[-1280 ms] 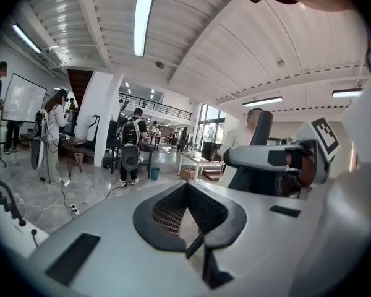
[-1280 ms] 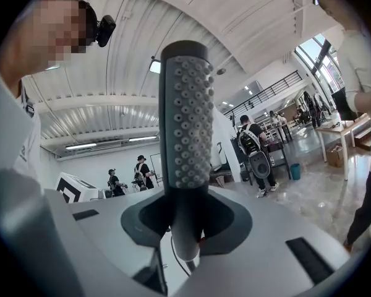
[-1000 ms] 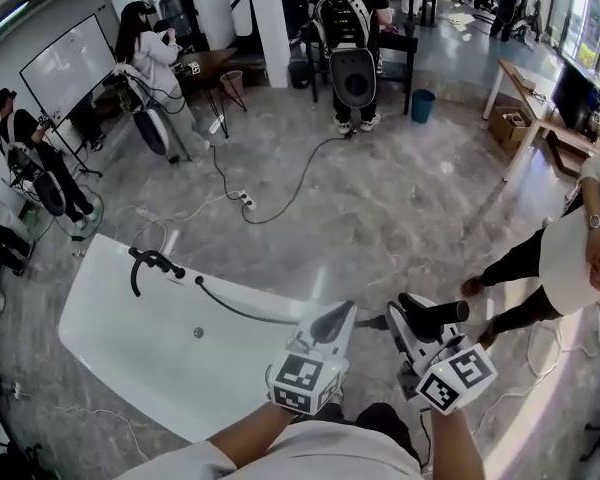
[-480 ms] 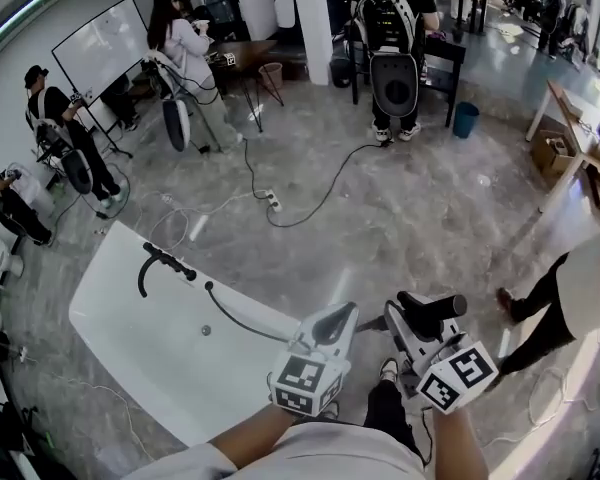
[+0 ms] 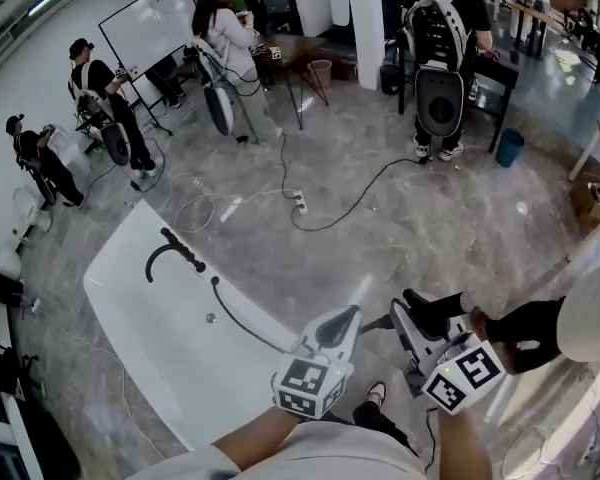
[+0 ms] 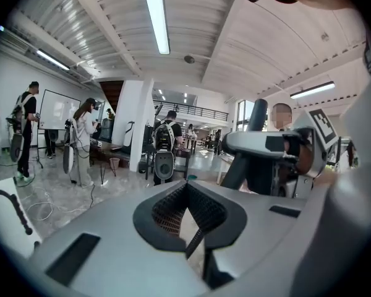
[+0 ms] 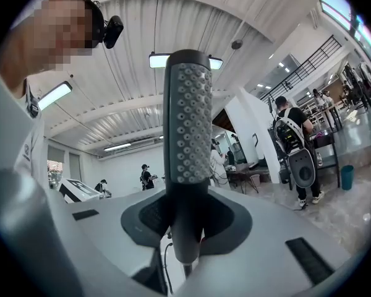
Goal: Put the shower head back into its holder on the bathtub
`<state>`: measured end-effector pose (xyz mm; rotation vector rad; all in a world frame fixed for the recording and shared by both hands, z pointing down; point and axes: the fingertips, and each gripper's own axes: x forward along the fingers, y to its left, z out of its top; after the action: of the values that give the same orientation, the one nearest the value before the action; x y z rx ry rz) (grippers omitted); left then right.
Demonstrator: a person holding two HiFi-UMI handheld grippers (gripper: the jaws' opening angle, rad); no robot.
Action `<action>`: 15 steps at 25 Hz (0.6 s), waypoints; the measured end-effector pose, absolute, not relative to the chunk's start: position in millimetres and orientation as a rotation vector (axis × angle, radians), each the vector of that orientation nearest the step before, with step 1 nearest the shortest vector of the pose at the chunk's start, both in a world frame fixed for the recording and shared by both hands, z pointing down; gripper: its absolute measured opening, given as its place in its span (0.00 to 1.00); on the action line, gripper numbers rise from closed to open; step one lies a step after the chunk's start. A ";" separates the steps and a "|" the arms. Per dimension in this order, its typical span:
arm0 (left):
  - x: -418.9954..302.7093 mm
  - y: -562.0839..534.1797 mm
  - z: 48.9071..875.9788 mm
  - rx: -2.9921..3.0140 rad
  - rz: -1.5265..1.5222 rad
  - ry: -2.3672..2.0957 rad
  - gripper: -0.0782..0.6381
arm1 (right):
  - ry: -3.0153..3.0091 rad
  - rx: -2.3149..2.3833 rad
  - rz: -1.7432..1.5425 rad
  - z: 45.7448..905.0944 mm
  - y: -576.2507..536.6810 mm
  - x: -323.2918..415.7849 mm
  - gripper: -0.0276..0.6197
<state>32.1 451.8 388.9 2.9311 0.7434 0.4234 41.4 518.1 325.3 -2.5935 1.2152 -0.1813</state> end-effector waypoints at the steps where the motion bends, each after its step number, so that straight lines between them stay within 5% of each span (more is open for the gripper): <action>1: 39.1 455.4 388.0 2.937 0.418 0.720 0.12 | 1.234 -2.587 -0.175 323.0 522.8 49.6 0.21; 15: 119.0 401.3 404.4 2.967 0.407 0.348 0.12 | 1.532 -2.435 -0.229 333.4 469.1 153.9 0.21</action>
<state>119.0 401.3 404.4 2.9670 0.3477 0.4069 153.9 469.1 333.4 -2.4351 1.5320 -0.2293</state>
